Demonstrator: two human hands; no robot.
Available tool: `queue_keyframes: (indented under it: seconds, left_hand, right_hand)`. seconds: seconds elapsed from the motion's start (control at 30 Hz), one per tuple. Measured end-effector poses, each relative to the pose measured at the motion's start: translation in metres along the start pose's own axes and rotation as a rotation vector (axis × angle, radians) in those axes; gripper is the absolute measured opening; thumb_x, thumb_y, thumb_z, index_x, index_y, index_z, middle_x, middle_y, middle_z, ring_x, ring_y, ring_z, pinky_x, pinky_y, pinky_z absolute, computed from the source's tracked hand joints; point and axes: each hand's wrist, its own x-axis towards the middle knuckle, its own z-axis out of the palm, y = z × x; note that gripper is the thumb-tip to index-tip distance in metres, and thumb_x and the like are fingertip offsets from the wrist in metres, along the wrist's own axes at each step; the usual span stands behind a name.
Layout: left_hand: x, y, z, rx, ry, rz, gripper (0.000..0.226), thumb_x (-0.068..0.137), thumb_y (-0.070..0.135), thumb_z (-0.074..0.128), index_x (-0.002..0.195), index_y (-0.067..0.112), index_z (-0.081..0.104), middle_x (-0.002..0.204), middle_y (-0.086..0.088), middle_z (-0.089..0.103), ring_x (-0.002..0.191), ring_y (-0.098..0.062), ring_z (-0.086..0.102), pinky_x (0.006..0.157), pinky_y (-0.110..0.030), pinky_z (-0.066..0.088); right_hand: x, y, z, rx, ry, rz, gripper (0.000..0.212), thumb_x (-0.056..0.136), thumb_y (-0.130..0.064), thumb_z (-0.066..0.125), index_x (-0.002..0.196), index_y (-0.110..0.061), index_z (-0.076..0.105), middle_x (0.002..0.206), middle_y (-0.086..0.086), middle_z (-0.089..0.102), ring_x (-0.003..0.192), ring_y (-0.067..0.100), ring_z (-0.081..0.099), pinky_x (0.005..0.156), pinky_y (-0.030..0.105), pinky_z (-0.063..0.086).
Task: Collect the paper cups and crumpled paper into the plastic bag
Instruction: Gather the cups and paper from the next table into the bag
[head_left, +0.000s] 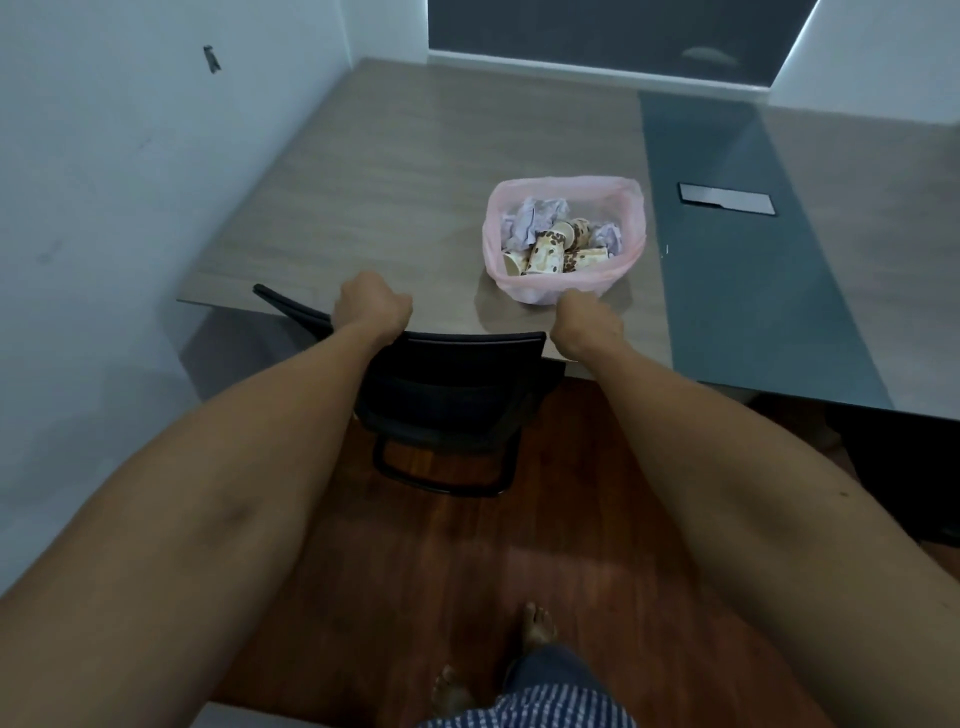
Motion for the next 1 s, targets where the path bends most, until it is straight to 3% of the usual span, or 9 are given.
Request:
queue_keyframes:
  seconds: [0.13, 0.27, 0.5, 0.67, 0.83, 0.93, 1.0]
  left_hand:
    - [0.003, 0.034, 0.016, -0.062, -0.028, 0.133, 0.034, 0.079, 0.041, 0.056, 0.072, 0.009, 0.068, 0.078, -0.013, 0.071, 0.071, -0.033, 0.069, 0.074, -0.039, 0.06]
    - [0.014, 0.069, 0.033, -0.129, -0.055, 0.184, 0.028, 0.076, 0.04, 0.059, 0.069, 0.014, 0.066, 0.073, -0.008, 0.07, 0.069, -0.029, 0.07, 0.075, -0.042, 0.062]
    - [0.055, 0.127, 0.069, -0.104, -0.055, 0.315, 0.01, 0.086, 0.03, 0.067, 0.087, 0.02, 0.07, 0.103, -0.008, 0.072, 0.097, -0.029, 0.066, 0.086, -0.037, 0.054]
    - [0.1, 0.158, 0.109, -0.073, -0.045, 0.277, 0.022, 0.09, 0.029, 0.068, 0.111, 0.022, 0.072, 0.129, -0.019, 0.054, 0.115, -0.034, 0.059, 0.098, -0.038, 0.047]
    - [0.127, 0.173, 0.147, -0.007, -0.024, 0.224, 0.035, 0.094, 0.032, 0.064, 0.128, 0.026, 0.064, 0.158, -0.016, 0.023, 0.14, -0.041, 0.035, 0.111, -0.046, 0.038]
    - [0.139, 0.182, 0.166, 0.055, 0.012, 0.211, 0.048, 0.095, 0.037, 0.061, 0.14, 0.023, 0.05, 0.163, -0.01, 0.019, 0.142, -0.038, 0.03, 0.107, -0.049, 0.04]
    - [0.146, 0.187, 0.176, 0.118, 0.051, 0.203, 0.058, 0.095, 0.041, 0.06, 0.144, 0.018, 0.04, 0.16, -0.009, 0.024, 0.137, -0.039, 0.035, 0.099, -0.052, 0.045]
  right_hand:
    - [0.009, 0.013, -0.025, 0.026, 0.085, -0.002, 0.021, 0.096, -0.011, 0.054, 0.117, -0.008, 0.057, 0.115, 0.014, 0.063, 0.105, 0.036, 0.062, 0.074, 0.038, 0.044]
    - [0.032, 0.031, -0.039, 0.045, 0.136, 0.019, 0.018, 0.096, -0.014, 0.052, 0.111, -0.01, 0.059, 0.116, 0.016, 0.065, 0.105, 0.037, 0.063, 0.077, 0.039, 0.044]
    - [0.111, 0.075, -0.05, 0.105, 0.202, 0.052, 0.021, 0.097, -0.016, 0.048, 0.116, -0.011, 0.054, 0.117, 0.015, 0.063, 0.106, 0.037, 0.06, 0.074, 0.038, 0.04]
    - [0.19, 0.109, -0.042, 0.221, 0.19, 0.068, 0.034, 0.097, -0.02, 0.056, 0.128, -0.01, 0.048, 0.128, 0.015, 0.056, 0.112, 0.039, 0.058, 0.083, 0.045, 0.046]
    - [0.252, 0.133, -0.029, 0.268, 0.205, -0.011, 0.03, 0.095, -0.011, 0.059, 0.124, -0.016, 0.054, 0.14, 0.017, 0.042, 0.125, 0.04, 0.046, 0.094, 0.045, 0.044]
    - [0.284, 0.143, -0.02, 0.252, 0.173, -0.018, 0.026, 0.098, -0.023, 0.061, 0.124, -0.019, 0.061, 0.156, 0.019, 0.028, 0.14, 0.041, 0.035, 0.108, 0.048, 0.038]
    - [0.3, 0.145, -0.013, 0.259, 0.136, 0.007, 0.031, 0.097, -0.03, 0.063, 0.127, -0.021, 0.063, 0.155, 0.017, 0.031, 0.137, 0.041, 0.04, 0.11, 0.051, 0.039]
